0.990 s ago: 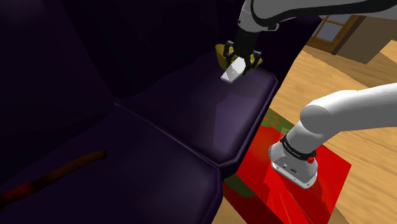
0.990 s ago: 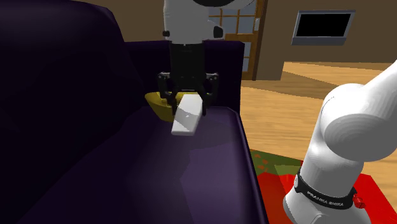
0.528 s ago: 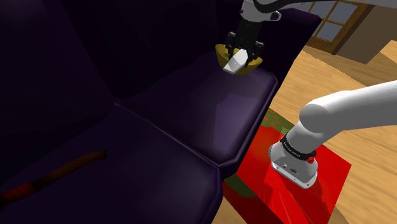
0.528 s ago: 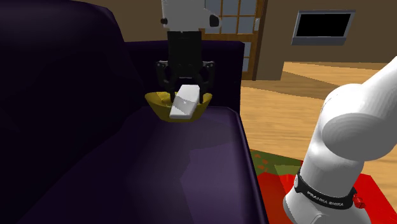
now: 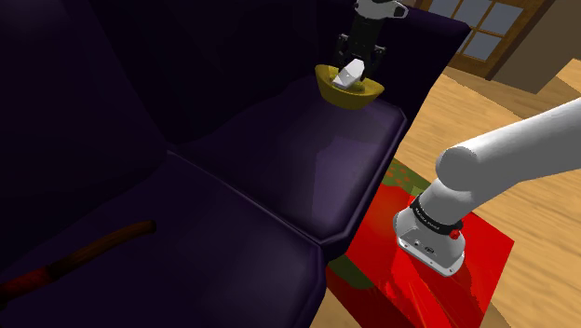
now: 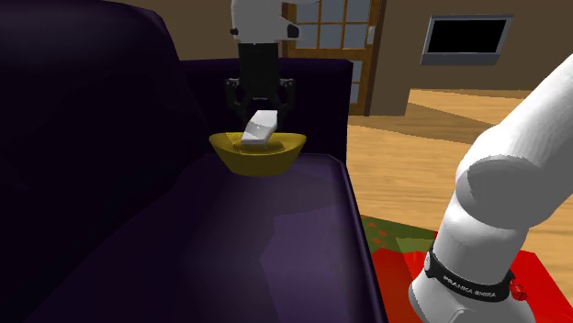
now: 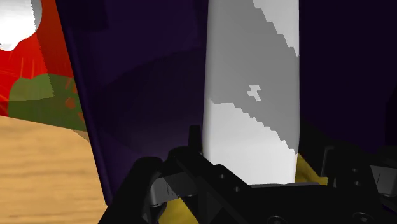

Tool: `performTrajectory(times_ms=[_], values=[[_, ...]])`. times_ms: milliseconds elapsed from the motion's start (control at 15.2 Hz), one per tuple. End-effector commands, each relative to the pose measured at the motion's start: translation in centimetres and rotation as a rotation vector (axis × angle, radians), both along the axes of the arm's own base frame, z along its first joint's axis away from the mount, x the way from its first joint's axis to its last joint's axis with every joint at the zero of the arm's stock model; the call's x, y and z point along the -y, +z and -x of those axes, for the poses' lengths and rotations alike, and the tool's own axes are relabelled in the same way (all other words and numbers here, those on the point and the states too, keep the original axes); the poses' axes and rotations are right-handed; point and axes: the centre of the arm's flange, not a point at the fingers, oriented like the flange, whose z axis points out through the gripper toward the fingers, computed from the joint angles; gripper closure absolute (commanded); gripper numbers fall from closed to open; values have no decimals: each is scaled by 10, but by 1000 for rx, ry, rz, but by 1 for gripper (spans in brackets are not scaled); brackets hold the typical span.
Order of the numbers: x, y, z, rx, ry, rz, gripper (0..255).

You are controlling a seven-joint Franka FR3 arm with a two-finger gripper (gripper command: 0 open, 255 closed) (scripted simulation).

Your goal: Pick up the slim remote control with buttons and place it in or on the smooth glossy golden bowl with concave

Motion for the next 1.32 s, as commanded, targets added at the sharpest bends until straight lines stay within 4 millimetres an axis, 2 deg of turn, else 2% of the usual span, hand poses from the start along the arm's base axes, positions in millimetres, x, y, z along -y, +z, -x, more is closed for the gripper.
performTrajectory(times_ms=[0,594,1254], values=[[25,2,-15,0,1,1,255],[124,3,-80,0,1,1,255],[124,-50,-80,0,1,1,255]])
